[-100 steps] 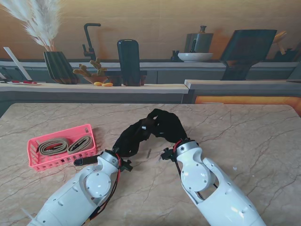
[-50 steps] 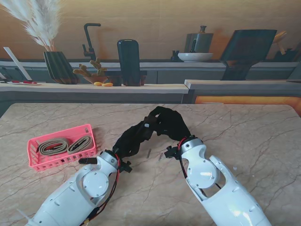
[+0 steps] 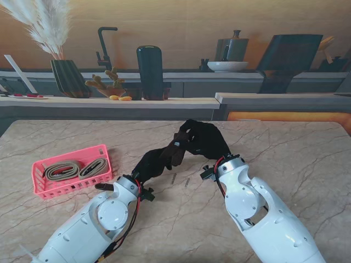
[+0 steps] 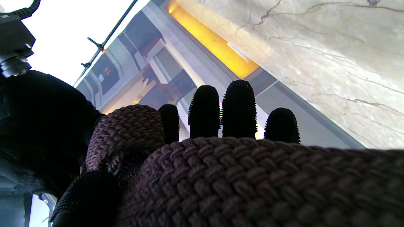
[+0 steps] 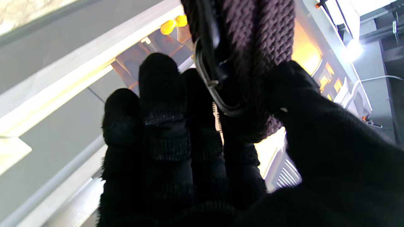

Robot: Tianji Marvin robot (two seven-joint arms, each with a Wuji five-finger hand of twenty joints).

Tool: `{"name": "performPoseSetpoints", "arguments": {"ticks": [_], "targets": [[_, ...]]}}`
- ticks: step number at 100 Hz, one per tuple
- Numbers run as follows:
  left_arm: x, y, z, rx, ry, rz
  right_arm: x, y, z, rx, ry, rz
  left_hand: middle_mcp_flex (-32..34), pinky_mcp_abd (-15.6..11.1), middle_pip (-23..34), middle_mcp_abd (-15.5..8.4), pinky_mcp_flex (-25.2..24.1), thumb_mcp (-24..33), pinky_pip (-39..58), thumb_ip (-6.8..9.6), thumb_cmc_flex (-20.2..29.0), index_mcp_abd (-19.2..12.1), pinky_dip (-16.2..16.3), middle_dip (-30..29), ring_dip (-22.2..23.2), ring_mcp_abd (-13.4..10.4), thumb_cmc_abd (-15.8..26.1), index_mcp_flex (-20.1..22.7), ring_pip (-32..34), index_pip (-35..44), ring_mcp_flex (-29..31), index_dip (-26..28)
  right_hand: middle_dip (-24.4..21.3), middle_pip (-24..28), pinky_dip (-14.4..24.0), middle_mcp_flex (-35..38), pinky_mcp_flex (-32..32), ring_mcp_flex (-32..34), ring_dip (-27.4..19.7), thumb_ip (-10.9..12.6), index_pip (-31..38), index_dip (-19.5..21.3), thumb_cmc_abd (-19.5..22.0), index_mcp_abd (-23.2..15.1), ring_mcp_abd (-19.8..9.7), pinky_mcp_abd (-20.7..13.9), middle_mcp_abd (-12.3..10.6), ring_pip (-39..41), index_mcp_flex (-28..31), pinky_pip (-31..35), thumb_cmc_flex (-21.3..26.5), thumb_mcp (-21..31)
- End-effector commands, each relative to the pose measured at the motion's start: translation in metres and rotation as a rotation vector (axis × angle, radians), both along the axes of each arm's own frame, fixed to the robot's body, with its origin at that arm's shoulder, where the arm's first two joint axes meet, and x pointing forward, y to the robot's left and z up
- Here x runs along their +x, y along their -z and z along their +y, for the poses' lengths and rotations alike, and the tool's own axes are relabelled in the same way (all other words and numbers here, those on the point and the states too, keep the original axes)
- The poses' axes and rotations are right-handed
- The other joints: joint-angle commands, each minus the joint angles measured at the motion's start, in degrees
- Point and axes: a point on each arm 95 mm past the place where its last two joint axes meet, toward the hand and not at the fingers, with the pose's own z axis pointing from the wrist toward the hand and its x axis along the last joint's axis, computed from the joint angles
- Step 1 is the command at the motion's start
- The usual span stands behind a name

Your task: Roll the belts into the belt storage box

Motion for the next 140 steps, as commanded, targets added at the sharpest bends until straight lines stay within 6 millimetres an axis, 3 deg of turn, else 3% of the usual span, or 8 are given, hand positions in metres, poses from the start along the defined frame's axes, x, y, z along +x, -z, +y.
{"name": "performPoseSetpoints", "arguments": {"ticks": [1,15,29,43,58,95,121,140], "targets": [[-0.005,0.005,-0.001,0.000,0.013,0.012,0.002,-0.006,0.000,0.027,0.011,-0.031,3.7,-1.7,4.1,-1.0,1.6,3.6,3.7,-2.21,-6.6,-2.1,1.5,1.5,1.4,-1.2,18.4,4.6,4.3,8.2,3.1,-0.7,-0.7,-1.8,1.1,-0.9,0.5,-0.7,0.7,2.1,8.4,4.2,6.3,-19.6,-1.8,-2.8,-3.3,-0.4,4.2,-0.2,8.4,7.0],[-0.005,0.004,-0.002,-0.020,0.026,0.016,0.005,-0.003,0.000,0.032,0.034,-0.042,11.3,-1.9,14.1,-2.8,6.4,4.3,9.9,-3.06,-7.5,-1.1,2.1,4.1,2.4,-2.2,18.4,10.5,15.6,12.4,10.9,-4.3,-0.8,-1.6,1.0,-1.0,0.7,-0.6,0.6,2.1,8.6,4.1,6.7,-19.9,-2.2,-3.1,-3.6,-0.5,3.9,-0.3,8.3,6.6],[-0.006,0.004,-0.003,-0.013,0.032,0.019,0.007,0.000,0.005,0.080,0.050,-0.006,13.0,-1.4,17.5,-3.7,7.6,4.5,10.9,-3.32,-6.1,-0.1,1.6,5.0,2.6,-2.3,18.4,12.0,19.2,12.9,13.2,-5.8,-0.9,-1.4,1.0,-1.1,0.7,-0.6,0.5,2.2,8.8,4.0,6.7,-20.1,-2.3,-3.1,-3.6,-0.5,3.7,-0.4,8.4,6.5],[-0.004,0.006,-0.003,0.041,0.016,0.009,0.009,0.002,0.008,0.101,0.059,0.002,8.7,-1.0,16.4,-3.5,4.8,5.5,10.1,-2.12,-7.2,1.0,1.5,5.1,2.4,-1.5,18.4,6.9,18.3,10.2,9.8,-5.7,-1.0,-1.2,0.9,-1.2,0.7,-0.6,0.4,2.2,8.9,3.8,6.7,-20.1,-2.2,-3.1,-3.6,-0.5,3.7,-0.4,8.5,6.5],[0.000,0.007,0.002,0.079,-0.025,-0.001,0.009,0.002,0.006,0.074,0.069,-0.038,7.4,-1.6,19.0,-6.5,4.9,7.8,10.6,-1.22,-7.0,2.0,1.9,6.9,3.3,-3.0,18.4,2.0,19.6,10.8,9.5,0.3,-1.2,-1.1,0.9,-1.3,0.7,-0.7,0.4,2.2,9.0,3.8,6.8,-20.2,-2.3,-3.1,-3.6,-0.5,3.5,-0.4,8.4,6.3],[0.007,0.009,0.005,0.122,-0.041,0.012,0.012,0.002,0.002,0.029,0.093,-0.097,10.3,-1.2,18.1,-5.4,6.2,8.0,11.1,-2.39,-7.5,-2.1,2.1,6.2,3.0,-2.0,18.4,6.4,19.2,15.1,11.5,1.1,-1.4,-1.0,0.8,-1.5,0.7,-0.7,0.3,2.3,9.2,3.6,6.7,-20.3,-2.3,-3.1,-3.9,-0.4,3.5,-0.5,8.5,6.4],[0.002,0.006,0.002,0.056,-0.020,0.024,0.019,0.006,0.005,0.000,0.114,-0.130,17.6,-0.9,23.2,-3.3,13.1,9.8,16.1,-3.43,-9.0,0.8,1.1,6.9,3.8,-2.6,18.4,14.5,28.0,16.9,17.4,-3.4,-1.5,-0.9,0.5,-1.7,0.9,-0.8,0.1,2.2,9.5,3.6,7.2,-21.1,-2.7,-3.5,-4.3,-0.6,3.1,-0.6,8.3,6.2],[-0.002,0.009,-0.006,0.018,0.022,0.052,0.024,0.010,0.013,0.036,0.128,-0.110,18.7,-1.5,24.4,-2.7,14.8,9.8,16.7,-3.41,-8.7,1.1,-0.4,7.7,3.6,-3.0,18.4,15.6,31.9,17.3,17.4,-4.2,-1.6,-0.8,0.3,-1.9,1.0,-0.8,-0.1,2.2,9.7,3.8,7.5,-21.9,-3.1,-3.9,-4.8,-0.7,2.7,-0.6,8.2,5.7]]}}
